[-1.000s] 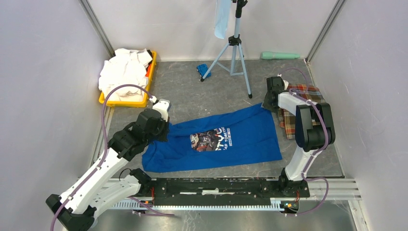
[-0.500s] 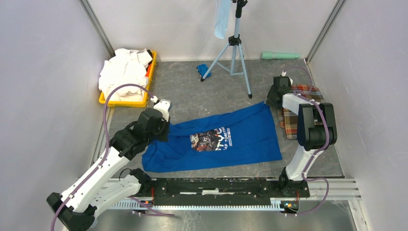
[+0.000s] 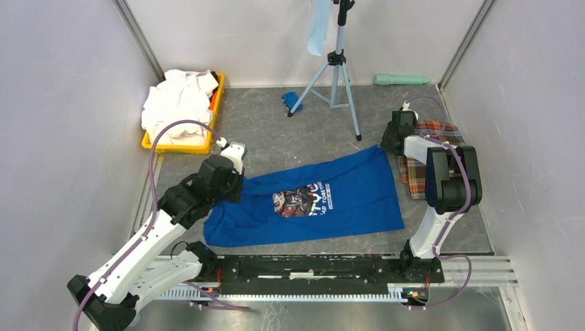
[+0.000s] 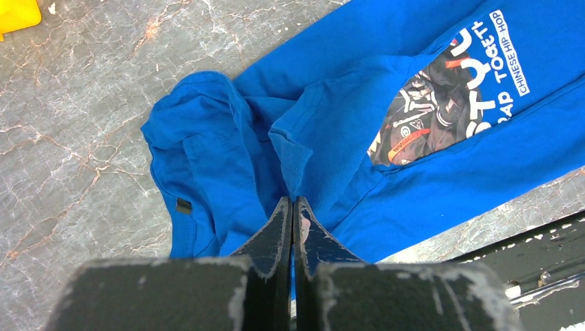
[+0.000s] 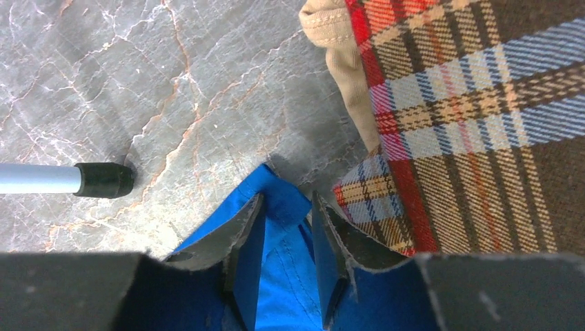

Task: Fold and stack the mixed laundry pile
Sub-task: Fold the T-shirt.

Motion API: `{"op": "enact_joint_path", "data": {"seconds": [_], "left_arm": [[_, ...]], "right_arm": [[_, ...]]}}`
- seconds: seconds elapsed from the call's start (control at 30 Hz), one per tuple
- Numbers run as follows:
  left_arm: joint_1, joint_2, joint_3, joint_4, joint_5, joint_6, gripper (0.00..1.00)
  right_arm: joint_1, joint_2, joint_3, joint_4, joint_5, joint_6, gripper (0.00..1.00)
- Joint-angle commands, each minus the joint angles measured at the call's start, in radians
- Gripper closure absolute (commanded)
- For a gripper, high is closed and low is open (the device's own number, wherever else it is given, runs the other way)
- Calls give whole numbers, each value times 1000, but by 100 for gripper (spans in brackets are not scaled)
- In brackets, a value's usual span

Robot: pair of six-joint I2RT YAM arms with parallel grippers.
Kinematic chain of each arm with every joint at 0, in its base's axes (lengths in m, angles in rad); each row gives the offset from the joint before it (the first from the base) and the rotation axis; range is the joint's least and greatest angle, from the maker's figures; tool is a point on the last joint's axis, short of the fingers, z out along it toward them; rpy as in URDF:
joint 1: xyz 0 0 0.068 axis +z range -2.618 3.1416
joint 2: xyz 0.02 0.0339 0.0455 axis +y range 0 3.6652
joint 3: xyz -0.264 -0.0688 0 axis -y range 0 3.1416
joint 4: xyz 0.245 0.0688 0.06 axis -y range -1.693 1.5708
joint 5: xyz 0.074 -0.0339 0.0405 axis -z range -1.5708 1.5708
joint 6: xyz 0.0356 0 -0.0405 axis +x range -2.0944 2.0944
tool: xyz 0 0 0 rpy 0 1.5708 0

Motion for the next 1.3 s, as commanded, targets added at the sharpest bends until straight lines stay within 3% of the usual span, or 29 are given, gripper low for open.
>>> {"op": "enact_joint_path", "data": {"seconds": [0.0, 0.5, 1.1, 1.2, 1.27], "left_arm": [[1, 0, 1, 43, 8, -16, 98], [1, -4, -1, 44, 14, -17, 98], [0, -2, -1, 43, 8, -20, 98], [1, -1, 0, 42, 2, -20, 98], [3, 1, 4, 39, -15, -23, 98]], "right_arm": [[-6, 26, -16, 34, -6, 5, 65], [-4, -36, 35, -41, 83, -6, 84], [43, -61, 127, -135, 178, -38, 89], [52, -67, 147, -154, 182, -40, 100], [55, -77, 160, -171, 178, -34, 100]]}}
